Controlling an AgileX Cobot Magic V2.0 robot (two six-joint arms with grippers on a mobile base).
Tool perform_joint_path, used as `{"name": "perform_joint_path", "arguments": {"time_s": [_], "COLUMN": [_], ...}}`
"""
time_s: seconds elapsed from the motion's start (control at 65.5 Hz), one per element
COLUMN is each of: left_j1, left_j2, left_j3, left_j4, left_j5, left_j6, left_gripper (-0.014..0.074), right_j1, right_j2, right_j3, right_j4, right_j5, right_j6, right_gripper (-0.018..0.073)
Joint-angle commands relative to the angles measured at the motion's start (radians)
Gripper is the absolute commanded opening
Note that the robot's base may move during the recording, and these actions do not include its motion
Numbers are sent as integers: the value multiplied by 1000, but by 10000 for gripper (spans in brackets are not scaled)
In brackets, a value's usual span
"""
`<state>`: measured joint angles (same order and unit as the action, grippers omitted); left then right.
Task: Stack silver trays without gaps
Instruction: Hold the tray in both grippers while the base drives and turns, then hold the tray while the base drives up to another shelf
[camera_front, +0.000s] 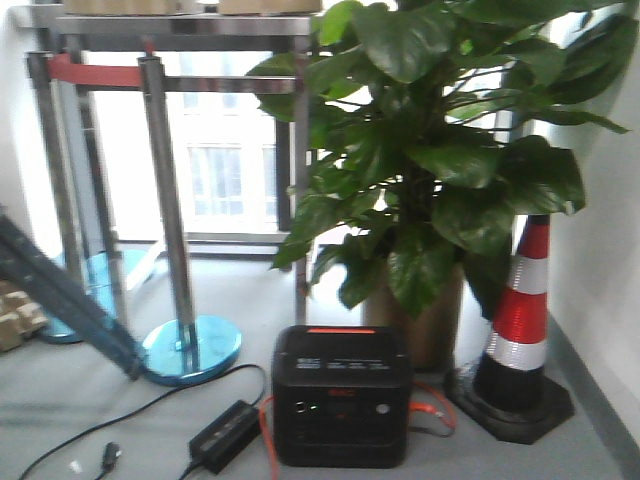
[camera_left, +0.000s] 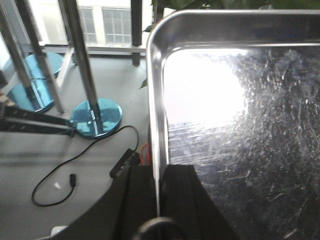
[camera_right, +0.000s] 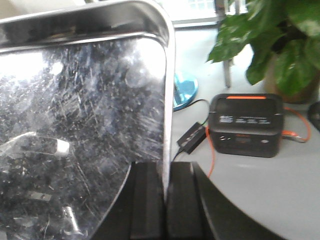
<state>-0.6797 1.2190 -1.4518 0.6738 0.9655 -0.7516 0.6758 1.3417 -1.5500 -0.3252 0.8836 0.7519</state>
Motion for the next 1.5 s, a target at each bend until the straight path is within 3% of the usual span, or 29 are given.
{"name": "perform_joint_path", "arguments": {"time_s": [0.0,1.481], "left_j1": [-2,-2], "left_j2": [-10,-10], "left_j3": [-9,-9], "left_j4": [57,57], "left_j5": [12,12], "left_j6": [6,6], "left_gripper": [-16,-16], "right_j1": [-7,-7], "right_j2": [-14,-14], "right_j3": [-7,-7], "right_j4": [-50,-50], "right_j5": [-2,-2], "right_j6": [-9,-9], "right_gripper": [-78,-78]}}
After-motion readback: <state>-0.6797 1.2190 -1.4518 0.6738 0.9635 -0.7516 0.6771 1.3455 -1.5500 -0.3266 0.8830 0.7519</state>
